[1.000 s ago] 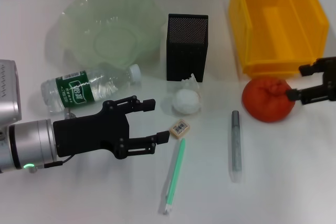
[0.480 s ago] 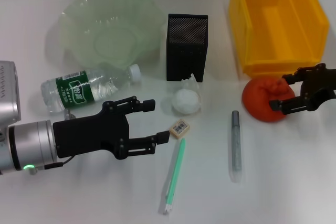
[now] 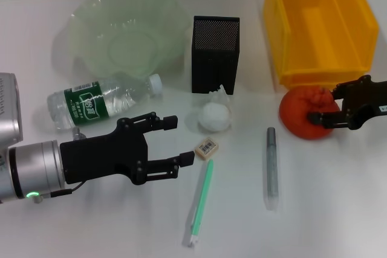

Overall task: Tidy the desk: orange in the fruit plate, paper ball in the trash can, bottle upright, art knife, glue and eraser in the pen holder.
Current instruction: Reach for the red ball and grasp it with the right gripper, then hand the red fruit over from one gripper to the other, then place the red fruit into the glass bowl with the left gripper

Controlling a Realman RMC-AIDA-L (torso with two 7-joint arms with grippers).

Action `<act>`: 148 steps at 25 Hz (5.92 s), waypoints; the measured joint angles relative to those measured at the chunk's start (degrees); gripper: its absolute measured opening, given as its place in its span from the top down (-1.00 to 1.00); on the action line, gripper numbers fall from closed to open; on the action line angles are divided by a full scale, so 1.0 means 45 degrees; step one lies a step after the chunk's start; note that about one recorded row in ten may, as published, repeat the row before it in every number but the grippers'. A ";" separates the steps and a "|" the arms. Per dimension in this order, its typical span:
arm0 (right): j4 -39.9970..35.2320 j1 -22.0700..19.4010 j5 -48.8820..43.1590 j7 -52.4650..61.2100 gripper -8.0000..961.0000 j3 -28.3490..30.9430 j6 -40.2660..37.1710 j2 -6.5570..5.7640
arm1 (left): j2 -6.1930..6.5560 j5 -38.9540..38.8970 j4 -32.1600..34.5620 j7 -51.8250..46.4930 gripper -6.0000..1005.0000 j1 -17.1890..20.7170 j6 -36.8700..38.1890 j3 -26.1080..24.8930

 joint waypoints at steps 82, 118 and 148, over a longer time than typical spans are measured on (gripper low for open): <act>0.8149 0.0402 0.6998 -1.0632 0.78 0.0689 -0.2152 0.0269 | -0.0309 -0.0991 -0.1173 0.1274 -0.12 -0.0964 -0.0128 -0.0350; 0.7908 -0.0043 0.7321 -1.0380 -0.23 0.1104 -0.2331 0.0269 | -0.0260 -0.1756 -0.1290 0.1124 0.71 -0.0962 -0.0466 -0.0369; 0.8040 -0.1471 0.8110 -1.0597 -0.55 0.1419 -0.1939 0.0303 | -0.0355 -0.8034 -0.2597 0.2133 0.87 -0.2628 -0.6542 -0.0499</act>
